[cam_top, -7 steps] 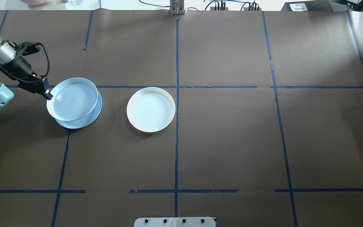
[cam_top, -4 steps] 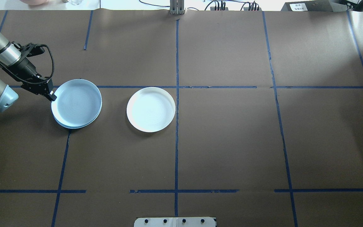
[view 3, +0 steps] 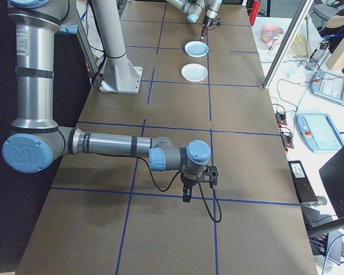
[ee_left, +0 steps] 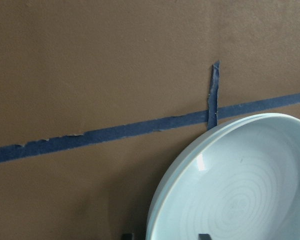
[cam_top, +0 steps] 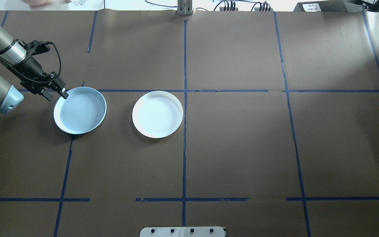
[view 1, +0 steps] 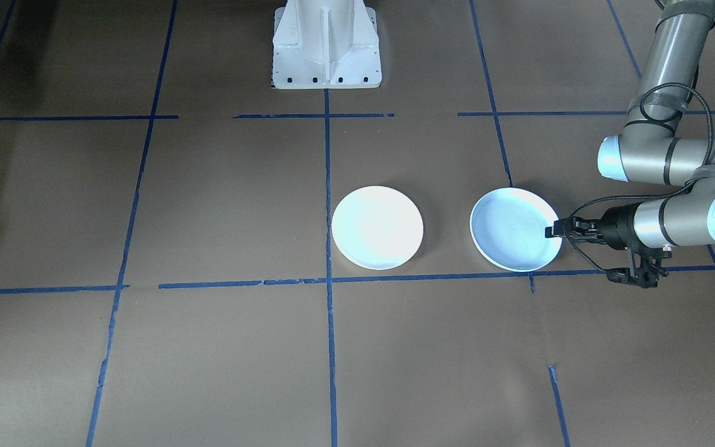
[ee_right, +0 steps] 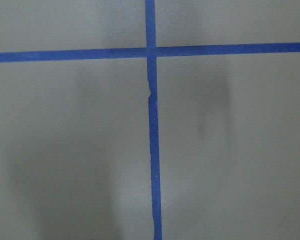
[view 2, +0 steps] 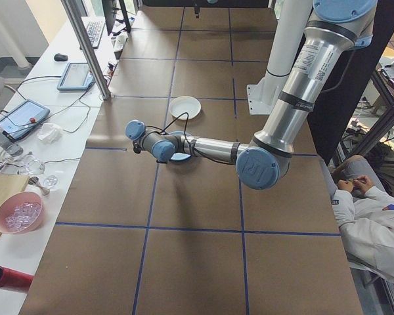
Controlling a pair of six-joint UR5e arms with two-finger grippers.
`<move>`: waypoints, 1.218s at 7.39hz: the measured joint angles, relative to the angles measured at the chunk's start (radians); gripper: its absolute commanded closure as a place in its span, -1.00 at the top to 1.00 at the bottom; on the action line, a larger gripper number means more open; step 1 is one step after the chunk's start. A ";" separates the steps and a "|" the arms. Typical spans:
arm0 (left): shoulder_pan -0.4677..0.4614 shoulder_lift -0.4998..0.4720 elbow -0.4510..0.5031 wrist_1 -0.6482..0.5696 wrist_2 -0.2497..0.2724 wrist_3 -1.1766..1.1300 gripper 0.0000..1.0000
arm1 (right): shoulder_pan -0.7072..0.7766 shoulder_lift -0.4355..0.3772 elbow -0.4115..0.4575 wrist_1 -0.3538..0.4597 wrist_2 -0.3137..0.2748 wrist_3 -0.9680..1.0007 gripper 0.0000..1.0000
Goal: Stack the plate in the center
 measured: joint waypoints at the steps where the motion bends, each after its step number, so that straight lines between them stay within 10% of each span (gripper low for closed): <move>1: 0.011 -0.032 -0.006 -0.001 0.018 -0.065 0.91 | 0.000 0.000 0.000 0.000 0.000 0.000 1.00; 6: 0.200 -0.116 -0.086 -0.226 0.205 -0.579 0.91 | -0.001 0.000 0.000 0.000 0.000 0.000 1.00; 9: 0.296 -0.132 -0.083 -0.313 0.269 -0.700 0.49 | -0.001 0.000 0.000 0.000 0.000 0.000 1.00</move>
